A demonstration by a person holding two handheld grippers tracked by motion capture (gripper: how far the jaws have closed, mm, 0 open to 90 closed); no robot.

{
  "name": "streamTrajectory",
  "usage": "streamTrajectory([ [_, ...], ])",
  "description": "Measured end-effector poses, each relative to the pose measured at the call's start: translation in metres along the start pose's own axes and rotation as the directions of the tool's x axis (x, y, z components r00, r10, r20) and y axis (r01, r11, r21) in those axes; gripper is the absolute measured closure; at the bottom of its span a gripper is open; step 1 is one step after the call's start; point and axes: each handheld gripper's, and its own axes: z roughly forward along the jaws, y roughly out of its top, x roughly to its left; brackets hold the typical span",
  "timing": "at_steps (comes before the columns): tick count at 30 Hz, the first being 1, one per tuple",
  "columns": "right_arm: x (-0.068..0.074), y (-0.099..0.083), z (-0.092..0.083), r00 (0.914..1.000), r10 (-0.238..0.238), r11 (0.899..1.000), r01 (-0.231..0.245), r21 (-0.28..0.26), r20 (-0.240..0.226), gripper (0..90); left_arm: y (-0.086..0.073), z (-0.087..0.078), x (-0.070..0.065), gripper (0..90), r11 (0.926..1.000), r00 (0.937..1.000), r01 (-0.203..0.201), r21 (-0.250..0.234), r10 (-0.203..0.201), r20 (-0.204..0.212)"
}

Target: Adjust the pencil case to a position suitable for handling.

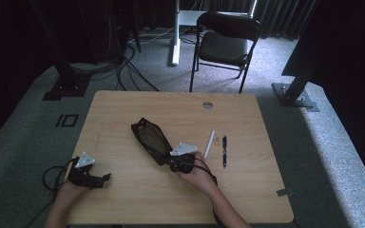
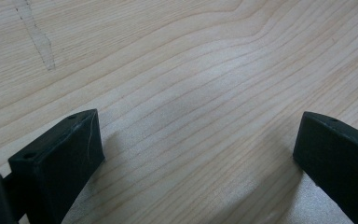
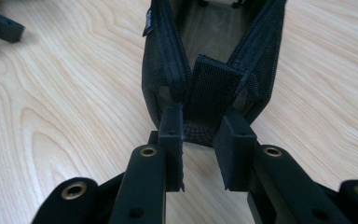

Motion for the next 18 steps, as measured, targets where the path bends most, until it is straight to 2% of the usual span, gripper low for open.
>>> streamTrajectory([
  [2,-0.004,-0.005,-0.006,0.9998,0.022,1.000,-0.022,-0.009,0.000,73.4,0.000,0.000,0.000,1.6,1.0000,1.0000,0.000,0.000,0.000,0.000],
  [5,-0.010,-0.014,-0.016,0.9995,0.031,1.000,-0.031,0.003,0.002,73.5,0.000,0.000,0.000,1.6,1.0000,1.0000,0.000,0.001,0.000,0.000],
  [11,-0.017,-0.030,-0.038,0.9997,0.018,1.000,-0.017,0.025,-0.015,73.5,0.000,0.000,0.000,1.6,1.0000,1.0000,0.000,0.000,0.000,0.000],
  [18,-0.021,-0.049,-0.063,0.9991,0.040,0.999,-0.039,0.029,-0.017,73.6,0.000,0.000,0.000,1.6,1.0000,1.0000,0.001,0.000,-0.001,0.000],
])
